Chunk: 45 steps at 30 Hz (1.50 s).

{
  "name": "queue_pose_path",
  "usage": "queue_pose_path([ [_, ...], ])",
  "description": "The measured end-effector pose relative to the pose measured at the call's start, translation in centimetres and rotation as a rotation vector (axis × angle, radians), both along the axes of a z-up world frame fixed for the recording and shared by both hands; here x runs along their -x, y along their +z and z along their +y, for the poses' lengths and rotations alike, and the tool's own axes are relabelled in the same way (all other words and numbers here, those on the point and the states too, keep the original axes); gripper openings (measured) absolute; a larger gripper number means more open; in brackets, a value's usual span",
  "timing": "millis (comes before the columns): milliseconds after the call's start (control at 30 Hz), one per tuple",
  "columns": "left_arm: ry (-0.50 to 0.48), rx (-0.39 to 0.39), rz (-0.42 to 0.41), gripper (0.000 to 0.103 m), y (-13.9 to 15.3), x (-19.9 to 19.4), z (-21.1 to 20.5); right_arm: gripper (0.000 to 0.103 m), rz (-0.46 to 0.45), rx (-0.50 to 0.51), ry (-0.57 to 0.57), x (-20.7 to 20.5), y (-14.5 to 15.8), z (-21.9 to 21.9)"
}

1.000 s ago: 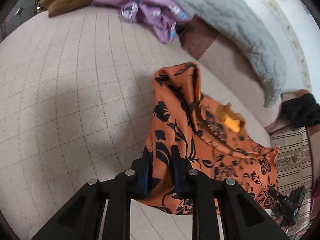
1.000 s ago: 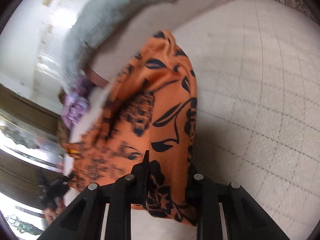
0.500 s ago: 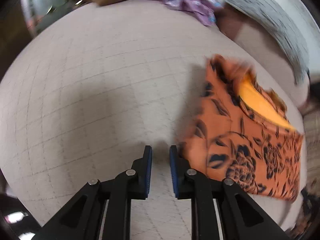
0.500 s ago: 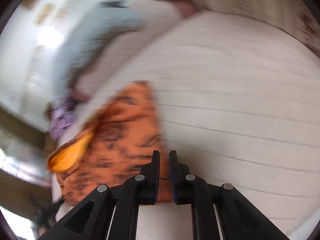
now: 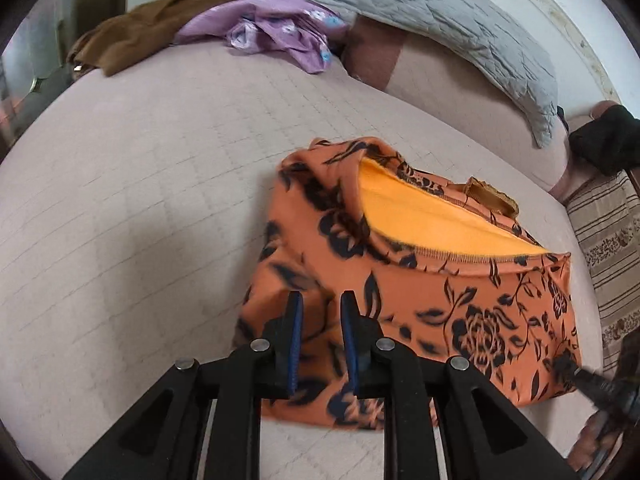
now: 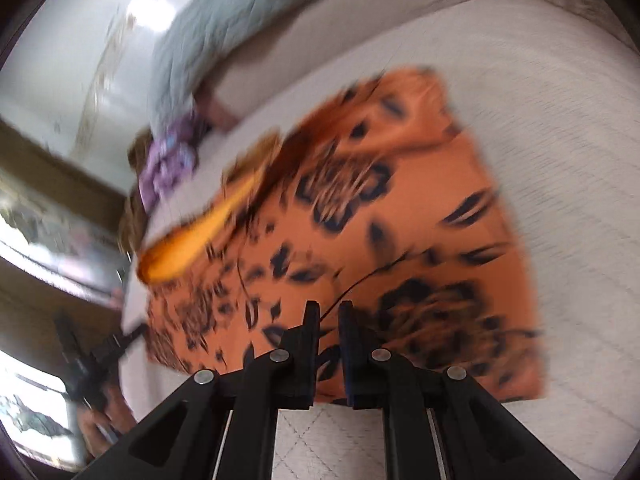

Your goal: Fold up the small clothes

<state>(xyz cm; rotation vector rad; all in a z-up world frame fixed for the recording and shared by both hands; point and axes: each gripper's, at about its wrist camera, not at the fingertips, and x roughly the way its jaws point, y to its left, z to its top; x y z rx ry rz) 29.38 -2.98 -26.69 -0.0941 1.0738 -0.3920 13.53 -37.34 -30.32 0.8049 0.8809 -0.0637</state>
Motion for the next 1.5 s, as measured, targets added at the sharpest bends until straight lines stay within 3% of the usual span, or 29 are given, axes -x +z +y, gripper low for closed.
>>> queue_pose_path([
  [233,-0.025,0.077,0.047,0.019,-0.8,-5.4,-2.5,0.012,0.018,-0.016,0.041,-0.6,-1.3,1.0],
  [367,-0.008,0.235,0.115,0.024,-1.3,-7.8,-3.3,0.012,0.018,-0.068,0.033,-1.1,-1.7,0.6],
  [467,0.092,0.336,0.191,0.028,-2.4,-9.8,-3.0,0.012,-0.016,-0.019,0.093,-2.2,-0.4,0.7],
  [567,0.186,0.390,0.183,0.029,-2.6,-10.2,-1.4,0.012,-0.079,-0.028,0.135,-4.2,0.8,1.2],
  [633,0.212,0.362,0.178,0.043,-2.4,-9.9,-0.6,0.012,-0.100,-0.049,0.179,-6.6,1.2,1.9],
  [733,0.231,0.360,0.165,0.048,-2.2,-9.7,0.2,0.012,-0.081,-0.044,0.226,-10.5,1.0,3.6],
  [833,0.222,0.332,0.155,0.047,-1.9,-9.2,0.3,0.012,-0.039,0.074,0.140,-15.8,0.9,3.4],
  [900,0.189,0.257,0.099,0.047,-0.9,-8.3,-0.2,0.012,-0.069,0.069,0.033,-18.1,1.3,1.7],
  [967,0.135,0.151,0.030,0.048,0.2,-7.0,-0.9,0.012,-0.206,0.034,-0.081,-16.9,3.1,-0.1],
  [1033,0.080,0.051,-0.052,0.055,1.4,-5.0,-1.2,0.012,-0.264,0.013,-0.095,-14.8,4.2,-0.7],
  [1100,0.051,-0.041,-0.140,0.062,2.3,-2.8,-2.0,0.012,-0.251,0.074,-0.041,-12.2,4.8,-0.1],
  [1167,0.021,-0.095,-0.201,0.063,3.2,-0.1,-2.4,0.012,-0.177,0.173,0.029,-8.8,4.5,1.3],
  [1267,-0.006,-0.097,-0.263,0.071,4.7,3.2,-3.1,0.012,-0.089,0.263,0.094,-4.0,3.5,2.8],
  [1300,0.001,-0.097,-0.285,0.079,5.3,4.4,-3.3,0.012,-0.061,0.287,0.103,-2.7,3.2,3.3],
  [1367,0.028,-0.090,-0.331,0.083,6.4,6.4,-3.6,0.012,-0.019,0.303,0.100,-0.1,3.5,4.2],
  [1500,0.053,-0.107,-0.368,0.088,7.5,8.8,-4.9,0.012,-0.055,0.323,0.083,3.5,5.1,4.9],
])
